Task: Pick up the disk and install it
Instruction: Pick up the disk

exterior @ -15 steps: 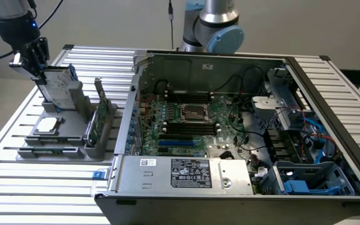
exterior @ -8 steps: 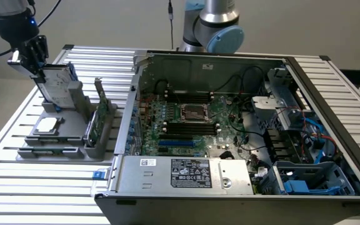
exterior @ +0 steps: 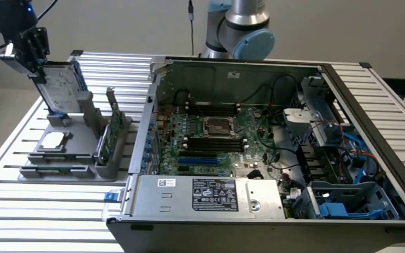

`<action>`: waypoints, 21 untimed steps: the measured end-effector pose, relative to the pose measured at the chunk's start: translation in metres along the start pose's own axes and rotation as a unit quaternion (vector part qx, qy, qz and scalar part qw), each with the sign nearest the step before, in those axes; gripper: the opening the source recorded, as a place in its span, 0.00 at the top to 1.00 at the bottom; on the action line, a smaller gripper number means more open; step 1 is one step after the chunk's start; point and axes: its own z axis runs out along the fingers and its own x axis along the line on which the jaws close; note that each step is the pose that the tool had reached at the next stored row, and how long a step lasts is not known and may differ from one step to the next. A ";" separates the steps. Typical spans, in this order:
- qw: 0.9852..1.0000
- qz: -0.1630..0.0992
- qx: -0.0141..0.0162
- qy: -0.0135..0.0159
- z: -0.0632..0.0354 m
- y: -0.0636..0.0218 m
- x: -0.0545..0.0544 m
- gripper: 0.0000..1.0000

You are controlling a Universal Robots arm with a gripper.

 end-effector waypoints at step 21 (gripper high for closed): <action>1.000 0.000 0.000 0.000 -0.0967 -0.0451 0.004 0.67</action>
